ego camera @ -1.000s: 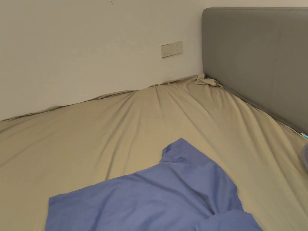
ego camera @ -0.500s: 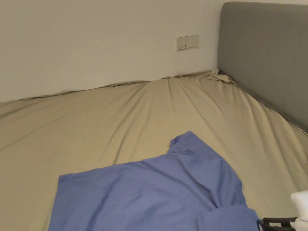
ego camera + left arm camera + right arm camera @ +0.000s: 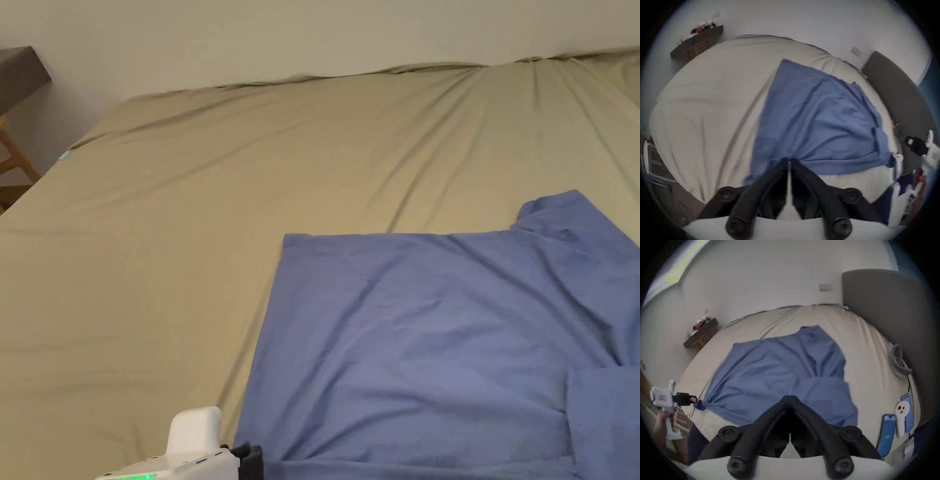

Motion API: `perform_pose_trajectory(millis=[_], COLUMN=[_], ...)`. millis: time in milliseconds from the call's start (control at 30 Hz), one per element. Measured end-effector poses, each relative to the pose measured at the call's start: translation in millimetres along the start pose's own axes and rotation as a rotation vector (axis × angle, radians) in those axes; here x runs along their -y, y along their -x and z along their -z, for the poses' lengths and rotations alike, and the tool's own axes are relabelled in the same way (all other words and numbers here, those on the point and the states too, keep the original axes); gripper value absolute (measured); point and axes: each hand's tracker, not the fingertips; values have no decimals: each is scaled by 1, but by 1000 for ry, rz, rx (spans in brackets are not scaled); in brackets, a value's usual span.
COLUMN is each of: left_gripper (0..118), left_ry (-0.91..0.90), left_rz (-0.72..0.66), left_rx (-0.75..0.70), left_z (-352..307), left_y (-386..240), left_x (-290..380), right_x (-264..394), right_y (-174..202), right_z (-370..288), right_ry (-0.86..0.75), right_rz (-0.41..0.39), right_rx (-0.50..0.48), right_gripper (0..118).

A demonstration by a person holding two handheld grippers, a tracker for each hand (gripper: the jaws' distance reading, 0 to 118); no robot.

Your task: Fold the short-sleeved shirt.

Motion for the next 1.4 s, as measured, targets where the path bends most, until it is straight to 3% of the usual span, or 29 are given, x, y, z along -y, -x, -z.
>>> perform_pose_trajectory(millis=[33, 200, 267, 300, 333, 367, 433, 567, 600, 633, 667, 700, 733, 833, 900, 933, 967, 1000, 1033, 1067, 1100, 1167, 1400], left_gripper=[110, 101, 71, 71, 63, 37, 13, 10, 10, 10, 8, 8, 8, 8, 8, 8, 8, 8, 8, 8, 8, 8, 8], left_ry=[11, 224, 215, 186, 170, 158, 143, 137, 133, 133, 129, 126, 123, 107, 107, 112, 127, 134, 136, 137, 137, 139, 128], left_rz=[17, 69, 124, 120, 112, 100, 64, 46, 29, 22, 8, -18, -23, 65, 82, 68, 37, 10, -15, -26, -34, -48, -94], left_rx=[-65, -84, -57, -82, -67, -37, -26, 20, 34, 42, 73, 117, 125, 96, 85, 90, 103, 112, 118, 123, 130, 141, 173], left_z=[8, 61, 70, 65, 61, 57, 46, 29, 24, 21, 14, 9, 4, 1, 1, 0, 2, 3, 4, 4, 3, 2, 0], left_y=[1, 15, 7, 7, 8, 11, 6, 13, 15, 17, 14, 14, 12, 7, 7, 5, 8, 13, 16, 20, 23, 26, 21], left_x=[0, 5, 8, 6, 4, 3, 3, -5, -7, -9, -14, -17, -19, -24, -24, -24, -25, -25, -25, -25, -25, -25, -41], right_x=[1, -4, -4, -2, 0, 2, 6, 15, 15, 16, 19, 23, 29, 50, 59, 59, 64, 68, 70, 68, 65, 64, 32], right_y=[-1, -16, -26, -31, -36, -43, -59, -96, -104, -111, -121, -129, -134, -156, -151, -142, -140, -140, -139, -136, -135, -140, -130], right_z=[1, 3, 5, 5, 5, 5, 3, -5, -5, -2, 6, 16, 17, 45, 51, 46, 49, 51, 54, 46, 39, 34, 26], right_ry=[1, 21, 50, 57, 61, 67, 78, 68, 70, 94, 150, 226, 190, 292, 295, 312, 353, 375, 361, 323, 278, 249, 211], right_rz=[-4, -7, -22, -29, -32, -34, -21, 10, 18, 37, 64, 102, 105, 180, 170, 175, 194, 202, 261, 254, 270, 356, 330], right_rx=[3, 37, 103, 126, 135, 147, 175, 195, 198, 220, 262, 270, 249, 211, 204, 189, 146, 133, 189, 193, 173, 134, 114], right_gripper=[2, 2, 2, 2, 2, 2, 2, 3, 16, 60, 117, 118, 118, 118, 109, 94, 63, 54, 47, 18, 10, 8, 7])
